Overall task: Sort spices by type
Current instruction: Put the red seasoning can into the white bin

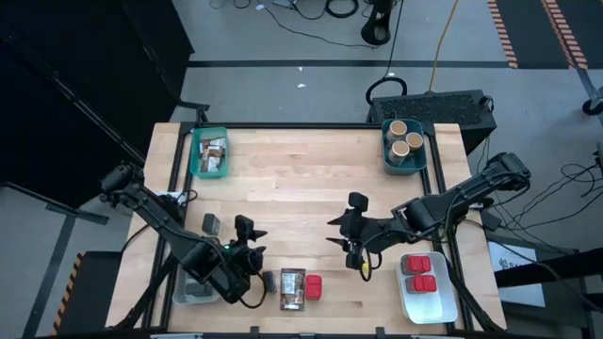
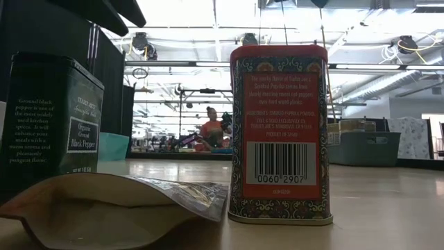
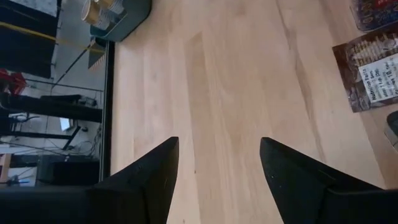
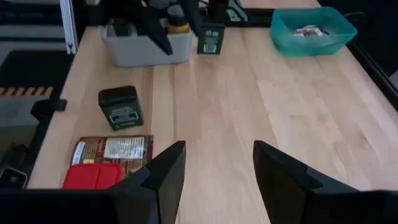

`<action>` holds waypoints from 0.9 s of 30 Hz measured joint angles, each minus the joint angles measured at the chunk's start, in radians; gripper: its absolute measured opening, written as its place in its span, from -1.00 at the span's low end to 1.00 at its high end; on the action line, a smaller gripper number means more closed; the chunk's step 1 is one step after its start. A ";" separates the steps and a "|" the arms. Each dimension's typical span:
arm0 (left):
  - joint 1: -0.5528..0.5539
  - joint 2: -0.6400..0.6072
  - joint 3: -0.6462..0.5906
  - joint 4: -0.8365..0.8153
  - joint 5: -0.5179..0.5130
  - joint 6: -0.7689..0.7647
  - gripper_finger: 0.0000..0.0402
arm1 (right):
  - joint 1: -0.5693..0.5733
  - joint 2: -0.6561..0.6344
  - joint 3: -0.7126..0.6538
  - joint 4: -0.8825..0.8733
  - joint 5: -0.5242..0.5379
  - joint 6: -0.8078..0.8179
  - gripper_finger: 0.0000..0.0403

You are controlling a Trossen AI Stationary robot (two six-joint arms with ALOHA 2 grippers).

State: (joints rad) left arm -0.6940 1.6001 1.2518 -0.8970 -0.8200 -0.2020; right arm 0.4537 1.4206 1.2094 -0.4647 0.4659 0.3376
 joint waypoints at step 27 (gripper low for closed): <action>0.106 -0.410 -0.379 0.606 0.061 0.311 0.13 | 0.011 0.150 0.192 -0.175 -0.158 0.007 -0.15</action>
State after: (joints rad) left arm -0.5880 1.1902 0.8726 -0.2913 -0.7589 0.1095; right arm 0.4647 1.5707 1.4017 -0.6395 0.3084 0.3446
